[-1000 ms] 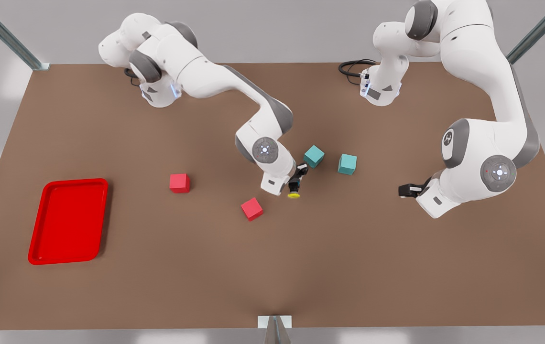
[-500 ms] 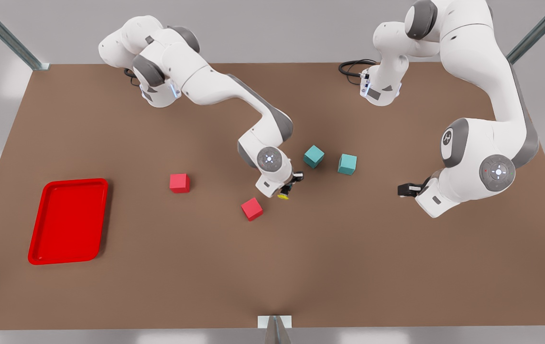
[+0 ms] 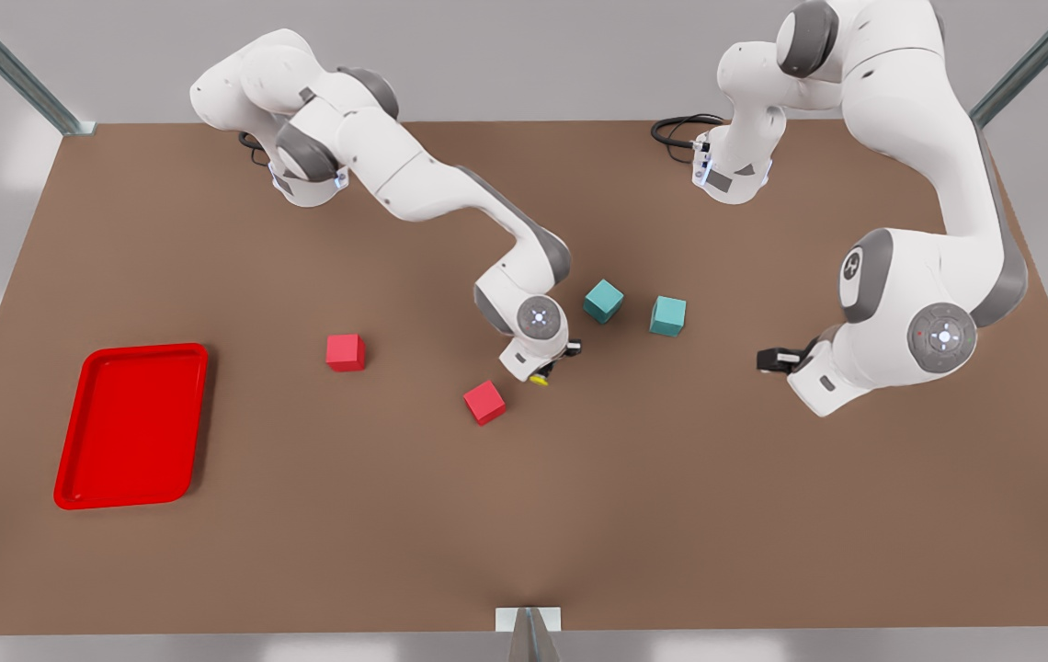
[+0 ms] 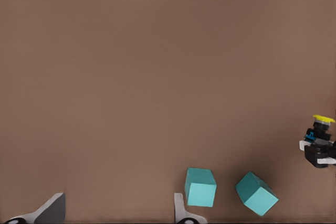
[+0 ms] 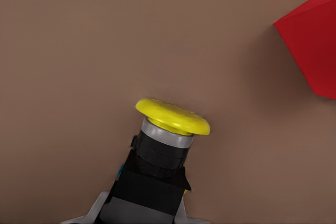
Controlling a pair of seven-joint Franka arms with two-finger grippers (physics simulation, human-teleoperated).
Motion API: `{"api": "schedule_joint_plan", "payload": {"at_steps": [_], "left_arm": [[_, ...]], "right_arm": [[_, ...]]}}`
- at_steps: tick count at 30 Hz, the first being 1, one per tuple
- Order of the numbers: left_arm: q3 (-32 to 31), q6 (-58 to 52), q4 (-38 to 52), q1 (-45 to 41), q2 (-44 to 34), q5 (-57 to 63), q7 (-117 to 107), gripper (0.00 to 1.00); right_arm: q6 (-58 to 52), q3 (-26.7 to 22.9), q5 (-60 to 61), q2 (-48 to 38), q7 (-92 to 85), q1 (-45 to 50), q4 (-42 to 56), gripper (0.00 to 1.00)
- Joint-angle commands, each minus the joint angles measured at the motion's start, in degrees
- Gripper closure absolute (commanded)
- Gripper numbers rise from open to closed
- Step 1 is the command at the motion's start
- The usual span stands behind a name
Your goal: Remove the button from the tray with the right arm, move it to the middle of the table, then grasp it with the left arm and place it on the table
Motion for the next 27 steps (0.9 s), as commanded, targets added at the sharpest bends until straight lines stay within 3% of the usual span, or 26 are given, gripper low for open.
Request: {"api": "schedule_joint_plan", "payload": {"at_steps": [1, 5, 10, 13, 14, 20, 23, 27], "left_arm": [[-0.16, -8.25, 0.81, -0.35, -0.07, 0.05, 0.45, 0.00], [0.02, -11.58, 0.81, -0.35, 0.11, 0.05, 0.27, 0.00], [0.02, -30.31, 2.04, -2.19, 1.87, -0.21, -3.50, 0.00], [0.46, -17.66, 5.30, -1.67, 2.39, -0.48, -0.96, 0.00], [0.46, -17.39, 4.86, -1.75, 3.27, -0.30, -1.05, 0.00], [0.55, -18.36, 4.59, -1.67, 3.01, -0.04, -1.05, 0.00], [0.28, -31.98, 4.77, -2.11, 4.15, -3.99, -4.47, 0.00], [0.19, -34.71, 9.95, -2.19, 6.79, -4.52, -5.53, 0.00]], "right_arm": [[-0.90, -0.06, -1.98, 0.29, 9.05, 0.05, 0.13, 0.00], [-1.08, -0.06, -2.86, 0.73, 8.79, 0.14, 0.04, 0.00], [0.24, -0.06, -3.65, 2.40, 8.44, 1.37, 0.21, 0.00], [0.07, -0.06, -7.07, 2.40, -6.23, 1.72, 0.65, 0.00], [-0.11, -0.06, -7.60, 2.14, -13.97, 1.64, 0.56, 0.00], [-1.43, 0.03, -9.45, 0.56, -15.64, 1.37, -0.05, 0.00], [-1.08, 0.03, -9.89, 2.40, -15.56, 1.55, -0.05, 0.00], [-0.64, -0.06, -10.41, 4.42, -15.64, 1.64, 0.56, 0.00]]}}
